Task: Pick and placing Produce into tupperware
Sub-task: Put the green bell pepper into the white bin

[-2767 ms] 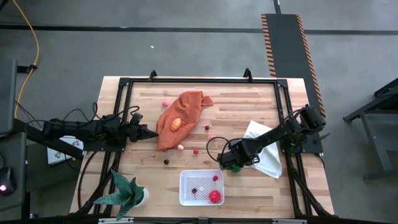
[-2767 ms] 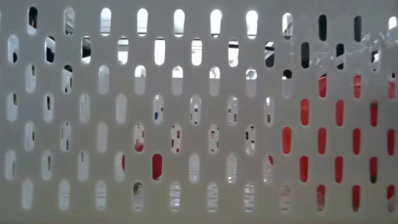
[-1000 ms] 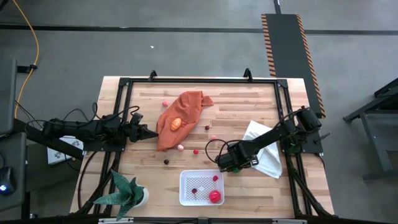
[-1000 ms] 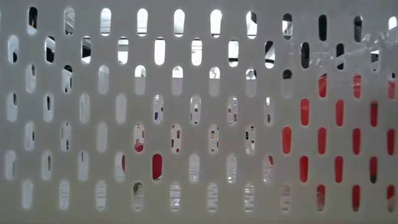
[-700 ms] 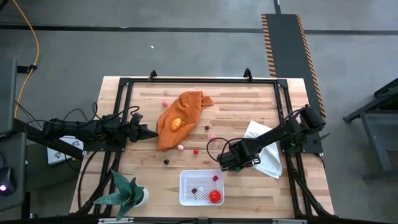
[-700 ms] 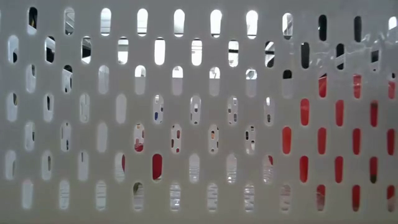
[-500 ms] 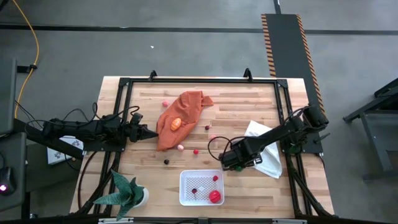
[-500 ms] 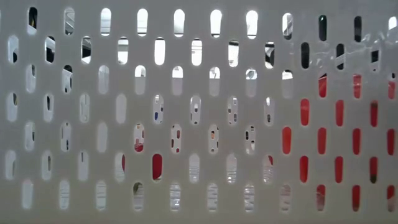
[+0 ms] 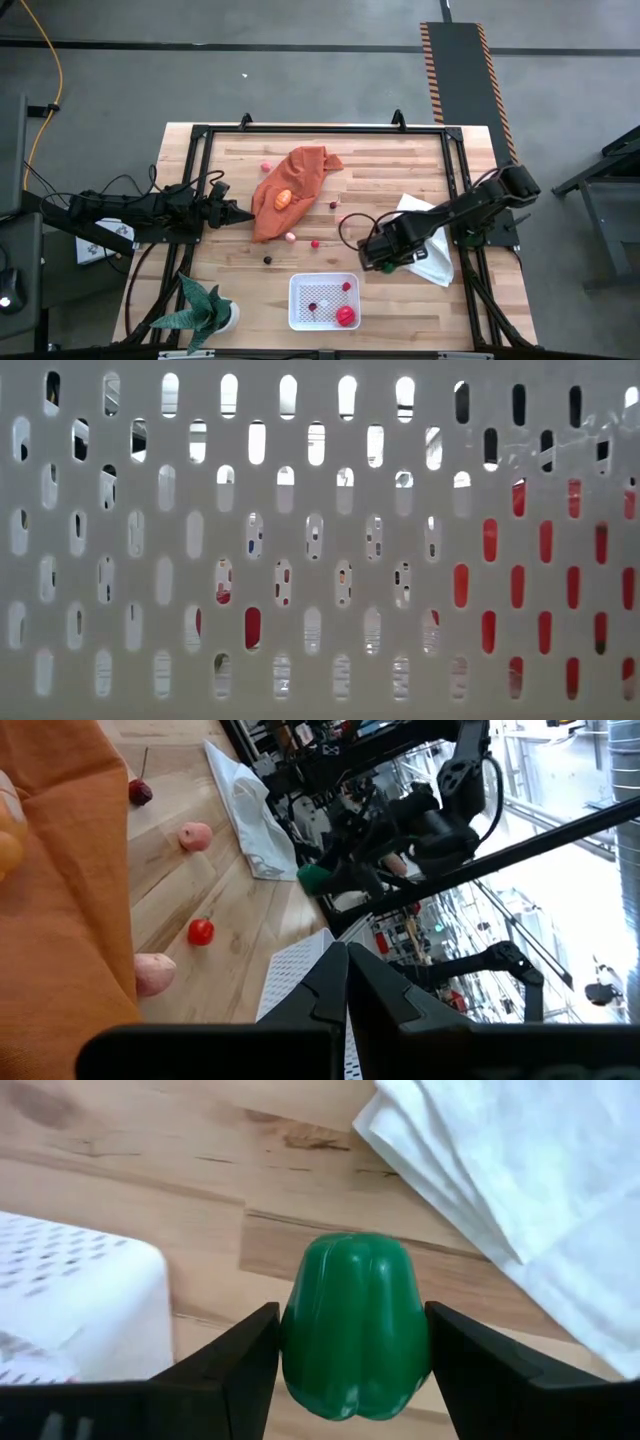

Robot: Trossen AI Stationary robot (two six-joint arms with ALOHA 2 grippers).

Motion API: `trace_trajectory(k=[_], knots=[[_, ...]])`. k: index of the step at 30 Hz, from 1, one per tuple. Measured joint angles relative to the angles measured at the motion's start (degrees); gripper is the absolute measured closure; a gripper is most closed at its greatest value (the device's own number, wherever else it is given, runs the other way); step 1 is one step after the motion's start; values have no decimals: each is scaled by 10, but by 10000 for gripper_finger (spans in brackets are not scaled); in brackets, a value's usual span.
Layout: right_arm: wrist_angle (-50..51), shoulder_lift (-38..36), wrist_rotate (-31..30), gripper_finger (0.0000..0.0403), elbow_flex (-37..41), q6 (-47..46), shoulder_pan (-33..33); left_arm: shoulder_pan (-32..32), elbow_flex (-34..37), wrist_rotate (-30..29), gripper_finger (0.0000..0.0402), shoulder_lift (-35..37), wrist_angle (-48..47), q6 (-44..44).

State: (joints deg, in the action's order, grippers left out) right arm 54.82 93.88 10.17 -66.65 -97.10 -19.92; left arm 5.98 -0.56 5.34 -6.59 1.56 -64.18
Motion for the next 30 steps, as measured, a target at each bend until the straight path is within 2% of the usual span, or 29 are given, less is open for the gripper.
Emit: trace_trajectory(k=[18,25,30], knots=[[1,-93,-4,185,0,62,43,0,0,0,401,0,0,0],[-40,-127,0,185,0,110,53,0,0,0,401,0,0,0],[-104,-148,-1,185,0,172,53,0,0,0,401,0,0,0]])
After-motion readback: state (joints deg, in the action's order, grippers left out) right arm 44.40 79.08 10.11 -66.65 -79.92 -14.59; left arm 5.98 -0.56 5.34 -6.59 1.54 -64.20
